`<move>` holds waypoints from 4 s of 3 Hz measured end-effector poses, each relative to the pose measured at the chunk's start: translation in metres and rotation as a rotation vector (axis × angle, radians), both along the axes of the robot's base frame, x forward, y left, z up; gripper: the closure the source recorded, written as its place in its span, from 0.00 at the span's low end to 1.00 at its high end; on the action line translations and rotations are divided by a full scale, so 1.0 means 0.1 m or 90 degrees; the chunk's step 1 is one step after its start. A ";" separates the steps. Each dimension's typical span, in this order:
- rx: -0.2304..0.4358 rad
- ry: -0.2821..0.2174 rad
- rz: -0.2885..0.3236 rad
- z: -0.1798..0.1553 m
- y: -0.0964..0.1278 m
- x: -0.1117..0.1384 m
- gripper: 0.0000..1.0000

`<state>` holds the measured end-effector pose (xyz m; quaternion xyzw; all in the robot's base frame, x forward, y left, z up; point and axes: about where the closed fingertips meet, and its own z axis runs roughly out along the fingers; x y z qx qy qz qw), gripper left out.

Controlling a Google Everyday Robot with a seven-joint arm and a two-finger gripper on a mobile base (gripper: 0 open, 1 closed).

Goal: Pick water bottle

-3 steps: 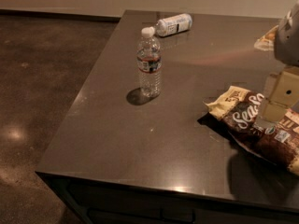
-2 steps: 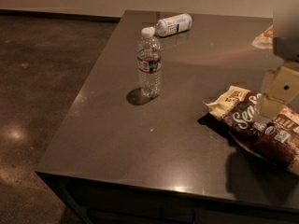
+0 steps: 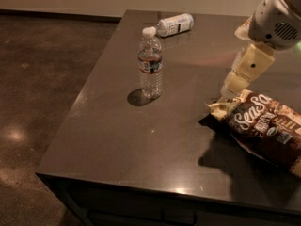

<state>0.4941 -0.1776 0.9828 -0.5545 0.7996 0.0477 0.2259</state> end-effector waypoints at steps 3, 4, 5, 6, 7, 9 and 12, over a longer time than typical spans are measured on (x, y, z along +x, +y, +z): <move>0.052 -0.015 0.023 -0.07 0.63 0.67 0.00; 0.067 -0.015 0.033 -0.11 0.81 0.78 0.00; 0.092 -0.018 0.047 -0.17 1.05 0.86 0.00; 0.115 -0.018 0.054 -0.21 1.27 0.90 0.00; 0.130 -0.016 0.062 -0.22 1.43 0.91 0.00; 0.151 -0.014 0.072 -0.23 1.66 0.91 0.00; 0.155 -0.014 0.071 -0.26 1.68 0.98 0.57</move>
Offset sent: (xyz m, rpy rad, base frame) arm 0.0802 0.0740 -0.0090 0.0873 -0.0252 0.0506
